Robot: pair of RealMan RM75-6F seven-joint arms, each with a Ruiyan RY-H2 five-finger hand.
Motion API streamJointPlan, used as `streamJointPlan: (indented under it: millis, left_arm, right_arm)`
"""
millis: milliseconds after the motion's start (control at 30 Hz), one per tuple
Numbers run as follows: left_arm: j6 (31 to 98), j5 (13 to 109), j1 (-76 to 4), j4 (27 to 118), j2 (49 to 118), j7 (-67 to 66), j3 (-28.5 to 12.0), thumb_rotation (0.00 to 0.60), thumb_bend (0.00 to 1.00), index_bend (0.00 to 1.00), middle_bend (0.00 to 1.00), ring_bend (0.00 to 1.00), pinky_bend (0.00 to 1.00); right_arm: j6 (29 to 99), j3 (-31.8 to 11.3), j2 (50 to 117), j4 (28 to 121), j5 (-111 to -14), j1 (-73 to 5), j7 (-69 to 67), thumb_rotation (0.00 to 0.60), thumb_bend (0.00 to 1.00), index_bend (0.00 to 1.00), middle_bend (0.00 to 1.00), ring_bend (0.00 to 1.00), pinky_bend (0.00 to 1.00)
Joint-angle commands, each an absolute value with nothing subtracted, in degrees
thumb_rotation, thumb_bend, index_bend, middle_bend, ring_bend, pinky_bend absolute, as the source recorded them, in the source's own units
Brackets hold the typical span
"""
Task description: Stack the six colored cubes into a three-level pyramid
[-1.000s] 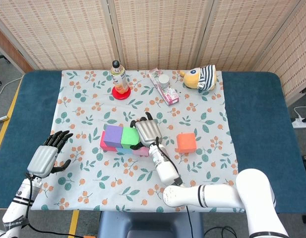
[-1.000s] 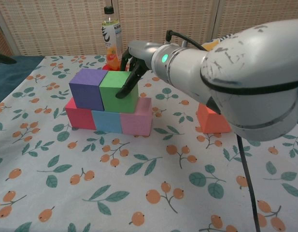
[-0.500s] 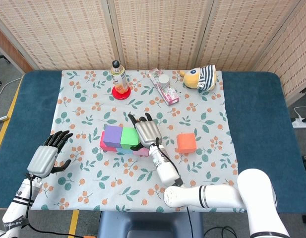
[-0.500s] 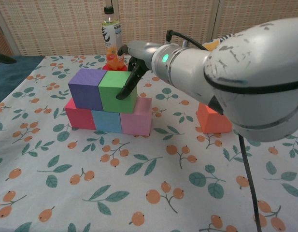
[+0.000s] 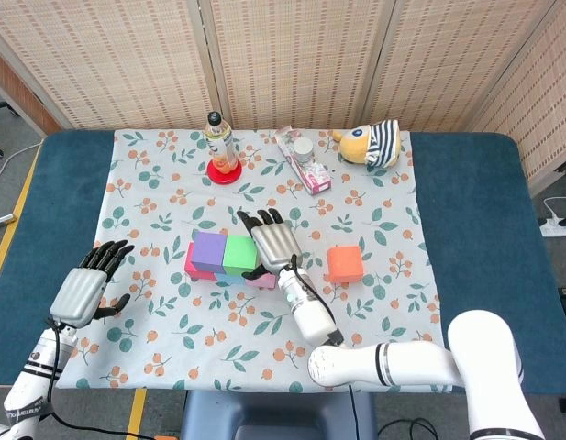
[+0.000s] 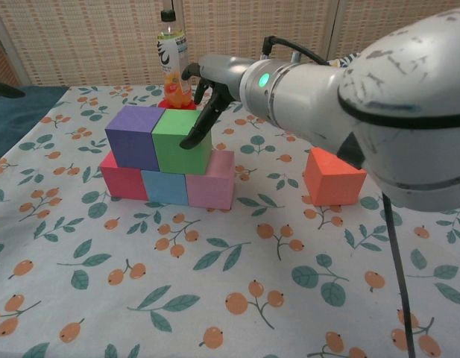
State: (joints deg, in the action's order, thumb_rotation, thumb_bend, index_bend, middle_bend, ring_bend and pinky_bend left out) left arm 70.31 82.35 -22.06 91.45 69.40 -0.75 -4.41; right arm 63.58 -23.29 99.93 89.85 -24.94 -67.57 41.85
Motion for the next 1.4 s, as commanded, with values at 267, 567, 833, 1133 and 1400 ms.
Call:
streamJointPlan:
  millis: [267, 567, 833, 1133, 1400]
  left_arm:
    - [72.2, 82.3, -21.4, 91.3, 69.3, -0.8, -5.1, 0.600, 0.34, 0.11, 0.04, 0.00, 0.11]
    - [76.0, 81.3, -19.4, 90.6, 70.4, -0.3, -6.0, 0.600, 0.34, 0.19, 0.10, 0.05, 0.12]
    - [75.6, 80.9, -19.3, 92.4, 70.4, -2.6, -5.7, 0.600, 0.34, 0.20, 0.11, 0.05, 0.13]
    - [74.7, 80.1, -19.5, 93.8, 70.1, -3.6, -6.0, 0.600, 0.34, 0.20, 0.11, 0.05, 0.13]
    - [74.7, 79.7, -19.5, 94.4, 69.9, -3.3, -6.4, 0.600, 0.34, 0.20, 0.10, 0.05, 0.13]
  right_arm:
    - [63.8, -18.8, 82.8, 105.2, -32.3, -57.1, 36.0, 0.512, 0.02, 0.02, 0.17, 0.04, 0.02]
    - [49.4, -10.1, 71.0, 102.3, -43.1, -49.3, 24.3, 0.511, 0.02, 0.16, 0.20, 0.07, 0.06]
    - [44.0, -7.1, 72.1, 93.6, -53.4, -47.2, 17.3, 0.511, 0.02, 0.11, 0.20, 0.07, 0.06]
    - [42.7, -3.9, 76.1, 84.7, -62.5, -46.5, 15.0, 0.511, 0.02, 0.10, 0.20, 0.07, 0.06]
    - [44.0, -2.8, 79.6, 77.5, -70.8, -46.1, 11.2, 0.512, 0.02, 0.16, 0.20, 0.07, 0.05]
